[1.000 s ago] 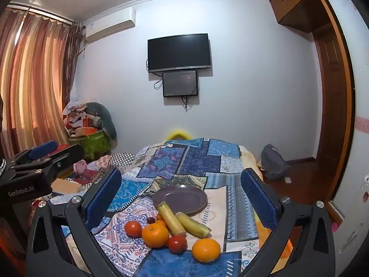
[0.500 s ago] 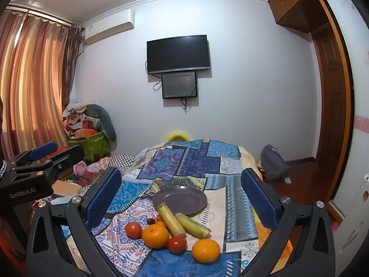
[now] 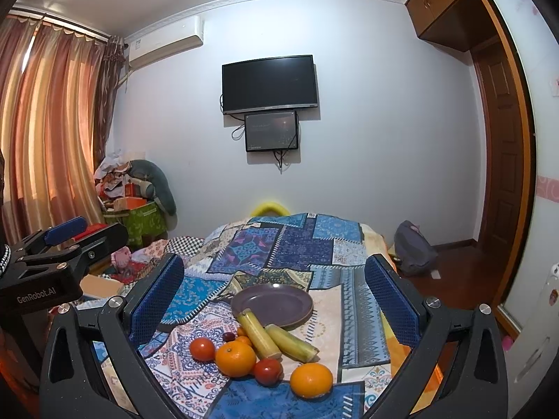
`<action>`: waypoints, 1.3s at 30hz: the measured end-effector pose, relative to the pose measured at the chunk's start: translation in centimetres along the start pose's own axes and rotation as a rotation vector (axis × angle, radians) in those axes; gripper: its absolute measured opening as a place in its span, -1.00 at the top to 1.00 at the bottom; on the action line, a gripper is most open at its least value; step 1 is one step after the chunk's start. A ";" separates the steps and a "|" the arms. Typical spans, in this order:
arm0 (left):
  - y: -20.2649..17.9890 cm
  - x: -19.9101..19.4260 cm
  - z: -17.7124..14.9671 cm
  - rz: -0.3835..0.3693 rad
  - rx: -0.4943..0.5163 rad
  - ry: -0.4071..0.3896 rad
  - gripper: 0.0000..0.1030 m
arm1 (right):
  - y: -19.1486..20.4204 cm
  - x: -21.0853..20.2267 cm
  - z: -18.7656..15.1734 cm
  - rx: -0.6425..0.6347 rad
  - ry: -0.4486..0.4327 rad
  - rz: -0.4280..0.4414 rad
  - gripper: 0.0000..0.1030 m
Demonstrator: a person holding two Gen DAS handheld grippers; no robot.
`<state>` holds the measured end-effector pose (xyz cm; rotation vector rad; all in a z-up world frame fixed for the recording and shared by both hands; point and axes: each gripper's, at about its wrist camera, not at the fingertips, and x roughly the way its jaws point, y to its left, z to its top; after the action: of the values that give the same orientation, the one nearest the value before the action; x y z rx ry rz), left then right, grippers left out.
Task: Organize fruits
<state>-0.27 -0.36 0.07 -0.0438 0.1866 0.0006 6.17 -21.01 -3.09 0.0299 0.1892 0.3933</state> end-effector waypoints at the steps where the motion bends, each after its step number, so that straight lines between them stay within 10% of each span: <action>1: 0.0 0.0 0.0 0.003 0.000 -0.002 -1.00 | 0.0 0.0 0.0 -0.001 0.000 0.000 -1.00; 39: -0.2 -0.1 0.0 -0.013 0.011 -0.004 -1.00 | 0.0 0.0 -0.1 0.010 -0.002 0.005 -1.00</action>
<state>-0.42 -0.57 0.09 -0.0337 0.1821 -0.0134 6.21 -21.04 -3.18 0.0404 0.1886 0.3976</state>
